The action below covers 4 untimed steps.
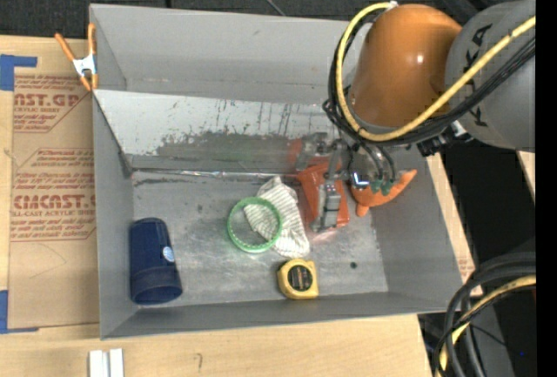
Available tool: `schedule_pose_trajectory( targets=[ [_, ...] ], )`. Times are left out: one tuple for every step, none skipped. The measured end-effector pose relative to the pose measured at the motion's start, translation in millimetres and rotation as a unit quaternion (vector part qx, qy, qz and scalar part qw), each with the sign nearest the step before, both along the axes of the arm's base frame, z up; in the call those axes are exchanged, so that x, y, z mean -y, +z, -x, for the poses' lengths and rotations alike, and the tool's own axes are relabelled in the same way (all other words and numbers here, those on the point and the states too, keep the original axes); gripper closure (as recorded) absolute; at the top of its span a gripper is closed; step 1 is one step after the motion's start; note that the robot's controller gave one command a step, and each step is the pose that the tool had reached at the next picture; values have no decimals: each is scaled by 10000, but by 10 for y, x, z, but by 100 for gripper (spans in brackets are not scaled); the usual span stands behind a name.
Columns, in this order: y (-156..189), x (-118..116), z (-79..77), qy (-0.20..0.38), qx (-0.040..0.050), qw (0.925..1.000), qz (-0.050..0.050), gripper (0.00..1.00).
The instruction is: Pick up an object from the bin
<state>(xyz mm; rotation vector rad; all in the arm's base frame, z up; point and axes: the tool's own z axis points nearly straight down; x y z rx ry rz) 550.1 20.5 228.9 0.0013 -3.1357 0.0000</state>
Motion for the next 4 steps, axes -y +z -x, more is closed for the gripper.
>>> schedule_pose_trajectory(
  targets=[
    [45, 0, -15, -3, 41, 10000, -2, 0],
    [-367, -38, -31, 235, 81, 9997, 0, 0],
    [-525, -57, -21, 299, 71, 9995, 2, 0],
    [-739, -221, -197, 953, -16, 9954, -5, 0]
  ],
)
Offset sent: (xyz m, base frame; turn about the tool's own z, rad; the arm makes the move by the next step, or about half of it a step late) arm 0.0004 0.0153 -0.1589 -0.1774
